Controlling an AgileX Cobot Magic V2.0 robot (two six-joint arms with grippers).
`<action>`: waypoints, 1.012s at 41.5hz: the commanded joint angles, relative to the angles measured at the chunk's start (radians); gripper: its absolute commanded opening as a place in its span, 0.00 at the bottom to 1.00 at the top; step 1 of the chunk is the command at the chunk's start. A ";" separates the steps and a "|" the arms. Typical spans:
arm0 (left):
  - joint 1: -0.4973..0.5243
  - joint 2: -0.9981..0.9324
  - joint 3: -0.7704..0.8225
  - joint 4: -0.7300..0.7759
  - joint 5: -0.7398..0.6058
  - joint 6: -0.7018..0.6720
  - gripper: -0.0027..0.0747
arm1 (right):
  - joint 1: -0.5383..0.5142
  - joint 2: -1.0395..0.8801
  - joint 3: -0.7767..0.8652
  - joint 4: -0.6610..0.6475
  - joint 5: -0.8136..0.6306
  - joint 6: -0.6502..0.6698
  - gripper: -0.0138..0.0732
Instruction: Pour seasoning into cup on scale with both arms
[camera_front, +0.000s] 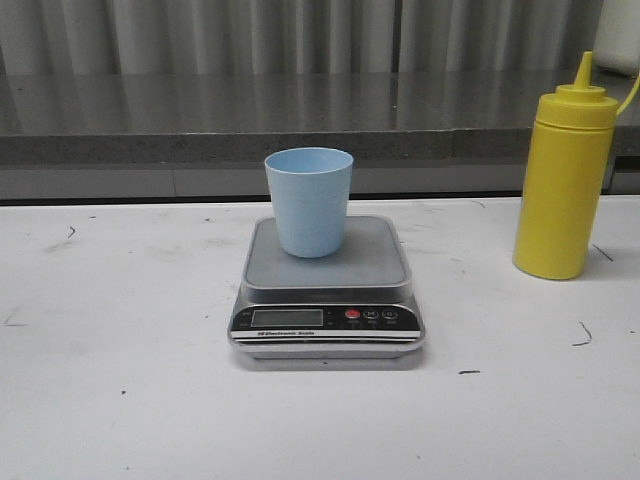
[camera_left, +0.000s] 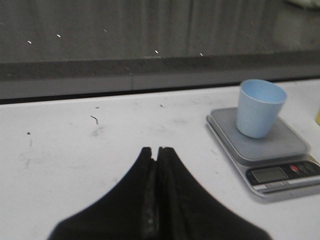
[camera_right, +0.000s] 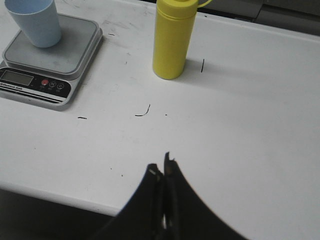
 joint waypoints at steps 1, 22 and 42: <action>0.065 -0.073 0.091 -0.019 -0.232 -0.004 0.01 | -0.002 0.008 -0.032 -0.018 -0.058 0.001 0.02; 0.169 -0.188 0.286 -0.028 -0.431 -0.004 0.01 | -0.002 0.008 -0.032 -0.018 -0.057 0.001 0.02; 0.155 -0.188 0.286 -0.028 -0.431 -0.004 0.01 | -0.002 0.008 -0.032 -0.018 -0.057 0.001 0.02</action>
